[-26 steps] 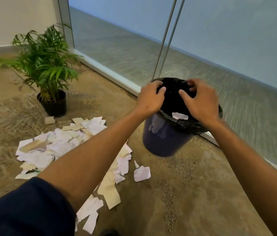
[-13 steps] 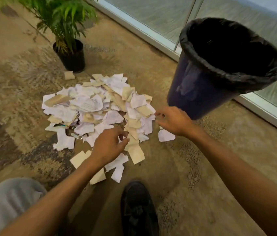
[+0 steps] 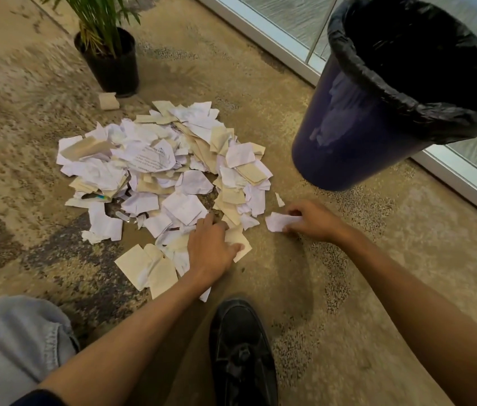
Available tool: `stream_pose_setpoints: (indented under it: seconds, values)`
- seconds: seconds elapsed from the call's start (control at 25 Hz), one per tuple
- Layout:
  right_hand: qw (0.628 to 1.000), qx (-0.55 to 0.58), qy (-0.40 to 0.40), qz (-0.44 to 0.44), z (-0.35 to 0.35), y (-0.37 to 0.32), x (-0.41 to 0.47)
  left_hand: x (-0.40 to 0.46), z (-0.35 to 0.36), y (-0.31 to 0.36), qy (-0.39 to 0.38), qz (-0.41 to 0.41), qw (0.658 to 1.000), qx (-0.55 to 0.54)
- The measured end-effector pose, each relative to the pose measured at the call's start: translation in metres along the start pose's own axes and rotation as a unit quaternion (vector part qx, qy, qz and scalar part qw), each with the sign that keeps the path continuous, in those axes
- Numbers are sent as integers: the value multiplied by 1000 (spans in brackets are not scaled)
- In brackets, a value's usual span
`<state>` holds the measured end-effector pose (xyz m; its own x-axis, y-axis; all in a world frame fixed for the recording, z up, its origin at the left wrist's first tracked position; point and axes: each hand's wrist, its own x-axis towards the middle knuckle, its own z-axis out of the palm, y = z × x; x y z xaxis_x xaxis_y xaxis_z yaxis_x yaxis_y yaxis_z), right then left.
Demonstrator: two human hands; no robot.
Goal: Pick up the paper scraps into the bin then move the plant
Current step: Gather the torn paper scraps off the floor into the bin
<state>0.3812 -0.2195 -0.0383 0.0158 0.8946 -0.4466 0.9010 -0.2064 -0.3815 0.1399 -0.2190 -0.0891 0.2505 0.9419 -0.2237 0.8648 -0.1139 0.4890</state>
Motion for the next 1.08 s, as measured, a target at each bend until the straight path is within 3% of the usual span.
stream_pose_setpoints:
  seconds: [0.16, 0.32, 0.44, 0.52, 0.6, 0.76, 1.08]
  values:
    - [991, 96, 90, -30, -6, -22, 9, 5, -12, -3, 11, -32, 996, -83]
    - [974, -13, 219, -49, 10, -54, 37, 18, -40, -8, 24, -71, 985, -156]
    - [959, -172, 201, -102, 22, -73, 51, 26, -54, -13, 20, -84, 983, -164]
    - [953, -217, 171, -126, 30, -84, 54, 28, -58, -17, 19, -86, 984, -157]
    - [956, -214, 155, -125, 37, -89, 54, 33, -62, -24, 39, -83, 987, -129]
    - [947, -253, 145, -131, 45, -91, 55, 43, -64, -40, 57, -25, 997, 50]
    - [935, -248, 203, -151, 42, -95, 48, 43, -67, -44, 22, -73, 994, 75]
